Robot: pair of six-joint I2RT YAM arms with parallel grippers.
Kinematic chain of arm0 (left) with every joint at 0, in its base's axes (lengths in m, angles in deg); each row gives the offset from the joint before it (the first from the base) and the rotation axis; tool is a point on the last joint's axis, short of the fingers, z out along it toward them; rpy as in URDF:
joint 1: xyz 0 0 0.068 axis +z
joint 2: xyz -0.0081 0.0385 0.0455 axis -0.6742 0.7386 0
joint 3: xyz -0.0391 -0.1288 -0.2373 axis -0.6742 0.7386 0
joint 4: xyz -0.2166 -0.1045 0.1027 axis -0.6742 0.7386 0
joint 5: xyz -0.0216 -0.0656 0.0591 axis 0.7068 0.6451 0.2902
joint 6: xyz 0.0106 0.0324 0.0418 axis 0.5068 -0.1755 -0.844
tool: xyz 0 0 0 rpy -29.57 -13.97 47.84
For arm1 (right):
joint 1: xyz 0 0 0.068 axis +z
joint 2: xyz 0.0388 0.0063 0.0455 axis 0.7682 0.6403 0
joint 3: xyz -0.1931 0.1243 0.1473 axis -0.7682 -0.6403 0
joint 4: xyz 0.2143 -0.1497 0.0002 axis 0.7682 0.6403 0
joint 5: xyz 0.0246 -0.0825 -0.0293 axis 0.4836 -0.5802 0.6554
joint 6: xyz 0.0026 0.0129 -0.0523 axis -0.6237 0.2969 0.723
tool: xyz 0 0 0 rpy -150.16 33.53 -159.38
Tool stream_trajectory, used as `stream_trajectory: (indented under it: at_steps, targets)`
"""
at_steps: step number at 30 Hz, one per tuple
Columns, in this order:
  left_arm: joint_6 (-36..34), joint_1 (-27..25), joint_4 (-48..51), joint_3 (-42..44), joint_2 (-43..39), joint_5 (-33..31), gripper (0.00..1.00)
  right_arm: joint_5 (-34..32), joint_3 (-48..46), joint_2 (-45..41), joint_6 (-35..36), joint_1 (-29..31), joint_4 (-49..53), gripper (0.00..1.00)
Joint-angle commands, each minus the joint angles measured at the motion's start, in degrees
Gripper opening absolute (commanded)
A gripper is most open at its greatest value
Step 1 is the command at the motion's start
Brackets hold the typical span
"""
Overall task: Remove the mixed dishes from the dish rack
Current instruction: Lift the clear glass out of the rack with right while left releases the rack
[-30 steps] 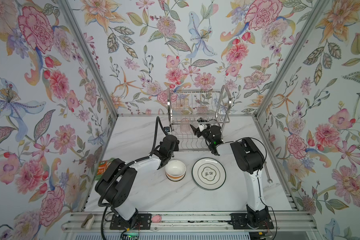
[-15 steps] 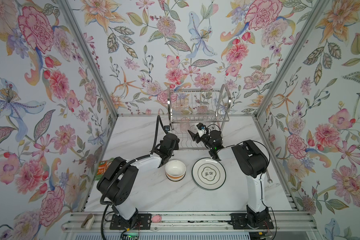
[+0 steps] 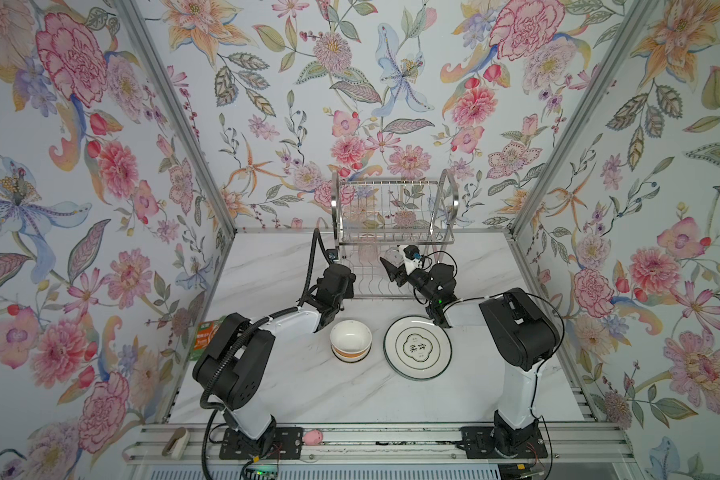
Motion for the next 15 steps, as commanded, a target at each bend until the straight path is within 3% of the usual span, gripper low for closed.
stream_trajectory:
  at_steps: [1, 9, 15]
  targets:
    - [-0.9, 1.2, 0.7, -1.8, 0.8, -0.6, 0.19, 1.1, -2.5, -4.1, -2.5, 0.4, -3.2, 0.00]
    - [-2.4, 1.3, -0.4, -0.7, -3.2, 2.1, 0.62, 1.1, -9.2, -12.3, -4.9, 1.2, -0.8, 0.00]
    - [-3.0, 1.3, -1.8, 2.6, -9.6, 3.6, 0.83, 0.6, -14.7, -19.8, -7.0, 2.6, 2.4, 0.00]
